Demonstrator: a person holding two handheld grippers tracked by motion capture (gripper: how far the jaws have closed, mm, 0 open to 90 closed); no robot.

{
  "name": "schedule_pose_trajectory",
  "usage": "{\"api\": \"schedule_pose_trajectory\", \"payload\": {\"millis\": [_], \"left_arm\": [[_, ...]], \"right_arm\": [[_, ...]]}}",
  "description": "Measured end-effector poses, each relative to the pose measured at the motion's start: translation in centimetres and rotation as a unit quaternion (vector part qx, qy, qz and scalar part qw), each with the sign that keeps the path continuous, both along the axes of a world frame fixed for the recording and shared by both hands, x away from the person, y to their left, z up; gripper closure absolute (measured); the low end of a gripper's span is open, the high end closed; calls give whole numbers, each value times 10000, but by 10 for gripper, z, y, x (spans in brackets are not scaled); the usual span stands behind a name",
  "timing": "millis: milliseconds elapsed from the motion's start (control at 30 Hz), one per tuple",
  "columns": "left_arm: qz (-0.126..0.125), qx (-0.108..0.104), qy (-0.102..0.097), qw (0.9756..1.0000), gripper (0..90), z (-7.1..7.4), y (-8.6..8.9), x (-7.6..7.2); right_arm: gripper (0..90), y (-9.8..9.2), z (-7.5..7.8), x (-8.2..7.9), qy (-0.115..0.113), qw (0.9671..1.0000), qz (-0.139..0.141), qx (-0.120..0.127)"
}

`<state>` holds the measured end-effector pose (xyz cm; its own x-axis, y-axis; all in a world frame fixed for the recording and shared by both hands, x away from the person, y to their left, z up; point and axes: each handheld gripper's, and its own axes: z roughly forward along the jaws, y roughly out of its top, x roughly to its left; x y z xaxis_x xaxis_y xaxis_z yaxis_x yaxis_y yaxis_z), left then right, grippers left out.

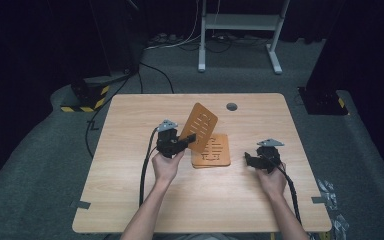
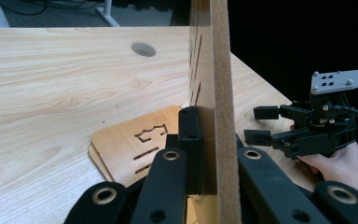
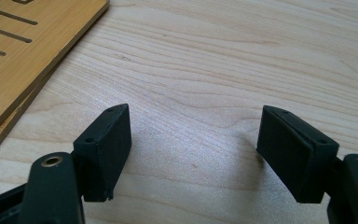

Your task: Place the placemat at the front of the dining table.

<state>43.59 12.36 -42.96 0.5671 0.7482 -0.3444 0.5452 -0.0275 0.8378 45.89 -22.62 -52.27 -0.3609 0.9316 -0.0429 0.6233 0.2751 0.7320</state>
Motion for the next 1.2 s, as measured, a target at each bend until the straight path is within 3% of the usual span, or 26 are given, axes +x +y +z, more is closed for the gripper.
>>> {"api": "schedule_pose_trajectory", "payload": {"millis": [333,1200], "left_arm": [[75,80,-12,9999,862,-1,9,-3],[498,-60,-13,9987,862,-1,55,-15]], "right_arm": [[258,-2,0,0,-5,9999,77,-69],[258,-1,0,0,-3,9999,76,-67]]}}
